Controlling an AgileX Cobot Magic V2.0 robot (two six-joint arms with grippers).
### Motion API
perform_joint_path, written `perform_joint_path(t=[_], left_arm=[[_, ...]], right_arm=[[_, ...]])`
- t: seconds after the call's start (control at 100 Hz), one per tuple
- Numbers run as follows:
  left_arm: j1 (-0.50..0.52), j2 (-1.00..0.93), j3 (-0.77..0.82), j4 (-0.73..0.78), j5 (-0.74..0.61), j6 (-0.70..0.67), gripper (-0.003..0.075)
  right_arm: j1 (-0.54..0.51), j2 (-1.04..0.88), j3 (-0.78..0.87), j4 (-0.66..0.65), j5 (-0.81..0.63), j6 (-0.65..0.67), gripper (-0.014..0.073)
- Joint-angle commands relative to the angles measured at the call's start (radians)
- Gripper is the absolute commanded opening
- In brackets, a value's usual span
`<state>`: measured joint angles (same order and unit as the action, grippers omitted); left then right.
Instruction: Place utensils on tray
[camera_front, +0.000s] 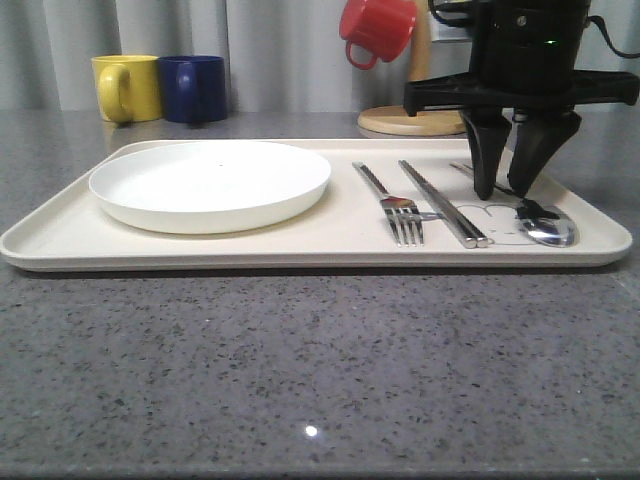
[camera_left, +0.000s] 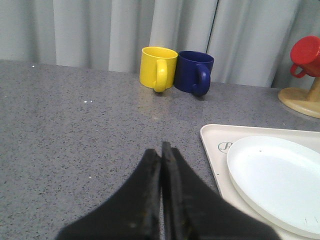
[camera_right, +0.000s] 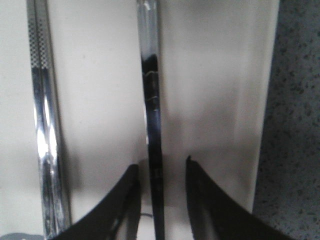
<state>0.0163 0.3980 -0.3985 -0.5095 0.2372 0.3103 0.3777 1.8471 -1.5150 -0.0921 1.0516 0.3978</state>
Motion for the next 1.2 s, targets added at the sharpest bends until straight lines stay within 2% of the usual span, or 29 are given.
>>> perform_joint_path(t=[0.0,0.24,0.65,0.77,1.19], left_arm=[[-0.001,0.010,-0.027,-0.015,-0.074,-0.001,-0.0019],[-0.001,0.010,-0.027,-0.015,-0.074,-0.001,-0.0019],[-0.001,0.010,-0.027,-0.015,-0.074,-0.001,-0.0019],[-0.001,0.010,-0.027,-0.015,-0.074,-0.001,-0.0019],[-0.001,0.010,-0.027,-0.015,-0.074,-0.001,-0.0019]], right_arm=[[0.000,-0.057,-0.024,-0.028,-0.004,0.002,0.0332],[-0.015,-0.135,-0.024,-0.068,-0.010,-0.046,0.0331],[-0.137,-0.357,0.000,-0.065,-0.037,-0.165,0.0331],[-0.159,-0.456,0.109,-0.067,-0.115,-0.165,0.0331],[-0.173,-0.912,0.682,-0.066,-0.432,-0.164,0.0331]])
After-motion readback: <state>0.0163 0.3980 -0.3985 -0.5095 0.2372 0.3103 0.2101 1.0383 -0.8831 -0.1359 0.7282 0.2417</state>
